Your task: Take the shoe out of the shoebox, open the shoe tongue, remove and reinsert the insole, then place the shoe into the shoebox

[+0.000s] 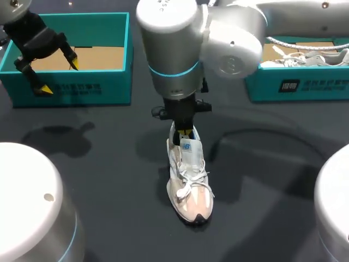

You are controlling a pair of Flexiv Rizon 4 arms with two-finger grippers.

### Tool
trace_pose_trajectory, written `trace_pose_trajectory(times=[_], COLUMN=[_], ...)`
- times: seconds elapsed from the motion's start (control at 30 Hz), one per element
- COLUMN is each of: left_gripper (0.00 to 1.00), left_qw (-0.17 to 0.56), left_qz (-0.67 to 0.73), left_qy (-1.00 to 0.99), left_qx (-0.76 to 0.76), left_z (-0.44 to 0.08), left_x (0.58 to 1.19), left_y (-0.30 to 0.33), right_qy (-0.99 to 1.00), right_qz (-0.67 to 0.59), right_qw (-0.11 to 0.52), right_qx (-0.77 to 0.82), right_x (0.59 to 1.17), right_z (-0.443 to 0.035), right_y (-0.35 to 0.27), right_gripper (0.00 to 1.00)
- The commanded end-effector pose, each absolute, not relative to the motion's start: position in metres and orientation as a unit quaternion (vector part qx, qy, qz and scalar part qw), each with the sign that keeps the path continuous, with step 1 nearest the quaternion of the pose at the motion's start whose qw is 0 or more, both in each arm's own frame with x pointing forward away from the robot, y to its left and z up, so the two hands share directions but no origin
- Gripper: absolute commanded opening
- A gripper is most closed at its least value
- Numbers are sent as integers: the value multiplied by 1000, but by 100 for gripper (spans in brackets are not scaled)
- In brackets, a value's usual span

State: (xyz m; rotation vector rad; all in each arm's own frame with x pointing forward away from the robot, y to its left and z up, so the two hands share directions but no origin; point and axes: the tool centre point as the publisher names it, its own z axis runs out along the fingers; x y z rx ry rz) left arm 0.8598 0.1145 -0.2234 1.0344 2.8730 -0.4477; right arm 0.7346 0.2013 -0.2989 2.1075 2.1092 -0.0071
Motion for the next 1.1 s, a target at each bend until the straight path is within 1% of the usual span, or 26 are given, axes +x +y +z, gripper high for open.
trace_pose_trajectory(times=[0.03,0.17,0.4,0.53,0.87,1.1], left_gripper=[100,100,100,100,100,100], left_qw=[27,27,27,27,27,27], left_qz=[-144,-144,-144,-144,-144,-144], left_qy=[931,931,931,931,931,931], left_qx=[335,335,335,335,335,335], left_z=[-223,-223,-223,-223,-223,-223], left_x=[859,859,859,859,859,859], left_y=[115,115,115,115,115,115], right_qy=[703,699,676,664,649,647], right_qz=[-17,-13,-11,-25,-55,-74], right_qw=[96,107,179,204,244,243], right_qx=[705,707,715,719,719,719], right_x=[734,736,735,734,734,735], right_z=[-298,-305,-327,-335,-355,-367], right_y=[206,205,200,196,193,193], right_gripper=[0,0,0,0,0,0])
